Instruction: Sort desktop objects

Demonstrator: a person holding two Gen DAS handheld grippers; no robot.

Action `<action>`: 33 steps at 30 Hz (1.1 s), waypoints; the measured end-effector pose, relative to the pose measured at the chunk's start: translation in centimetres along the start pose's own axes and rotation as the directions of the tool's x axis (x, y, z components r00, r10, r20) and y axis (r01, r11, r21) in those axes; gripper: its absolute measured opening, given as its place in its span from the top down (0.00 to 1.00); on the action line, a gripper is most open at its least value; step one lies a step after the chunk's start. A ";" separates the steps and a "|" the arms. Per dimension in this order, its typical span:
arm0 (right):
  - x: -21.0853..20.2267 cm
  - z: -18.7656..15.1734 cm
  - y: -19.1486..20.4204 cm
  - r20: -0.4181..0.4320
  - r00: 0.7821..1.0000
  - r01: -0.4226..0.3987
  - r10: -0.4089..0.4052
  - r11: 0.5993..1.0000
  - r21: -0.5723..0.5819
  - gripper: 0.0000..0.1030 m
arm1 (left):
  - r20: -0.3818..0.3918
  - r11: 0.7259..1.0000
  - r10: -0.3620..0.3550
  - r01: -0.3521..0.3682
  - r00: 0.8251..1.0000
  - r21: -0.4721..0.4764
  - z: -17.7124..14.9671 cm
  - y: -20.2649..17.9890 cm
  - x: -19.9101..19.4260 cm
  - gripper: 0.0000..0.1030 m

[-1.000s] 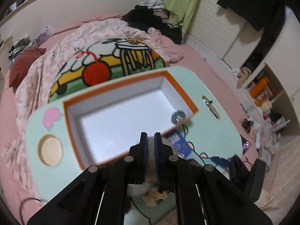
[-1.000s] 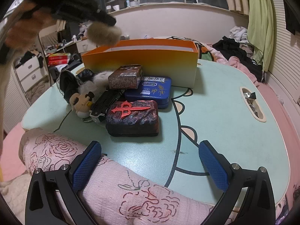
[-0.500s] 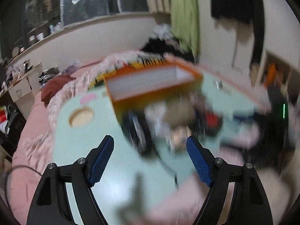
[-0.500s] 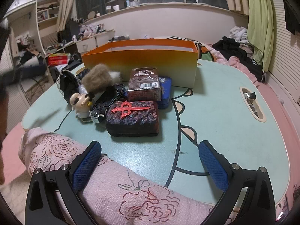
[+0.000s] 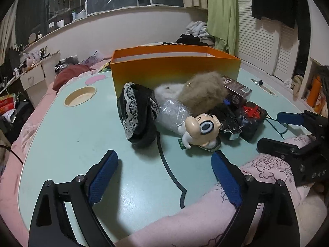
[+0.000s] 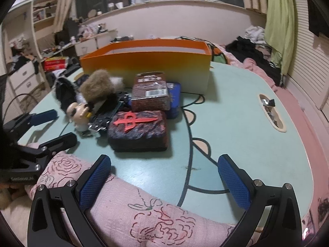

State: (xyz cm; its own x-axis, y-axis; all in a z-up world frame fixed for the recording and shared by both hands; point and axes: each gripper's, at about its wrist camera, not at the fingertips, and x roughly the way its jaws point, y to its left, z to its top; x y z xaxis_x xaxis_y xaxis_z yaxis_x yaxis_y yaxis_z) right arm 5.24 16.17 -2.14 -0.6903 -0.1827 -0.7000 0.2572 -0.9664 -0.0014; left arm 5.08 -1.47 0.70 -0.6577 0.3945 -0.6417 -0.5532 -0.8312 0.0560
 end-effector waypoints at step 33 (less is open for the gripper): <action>1.6 0.5 1.7 0.008 0.997 -0.077 0.078 0.992 -0.097 0.00 | 0.015 0.997 0.055 -0.054 0.998 -0.054 -1.4 -0.1 0.0 0.10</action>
State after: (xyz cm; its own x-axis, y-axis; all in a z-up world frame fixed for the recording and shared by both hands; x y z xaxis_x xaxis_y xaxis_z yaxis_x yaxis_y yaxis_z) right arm 4.24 14.18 -2.87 -0.6734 -0.2589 -0.6924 0.3742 -0.9272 -0.0172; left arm 5.84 -1.94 -0.39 -0.6946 0.3545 -0.6260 -0.4885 -0.8712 0.0486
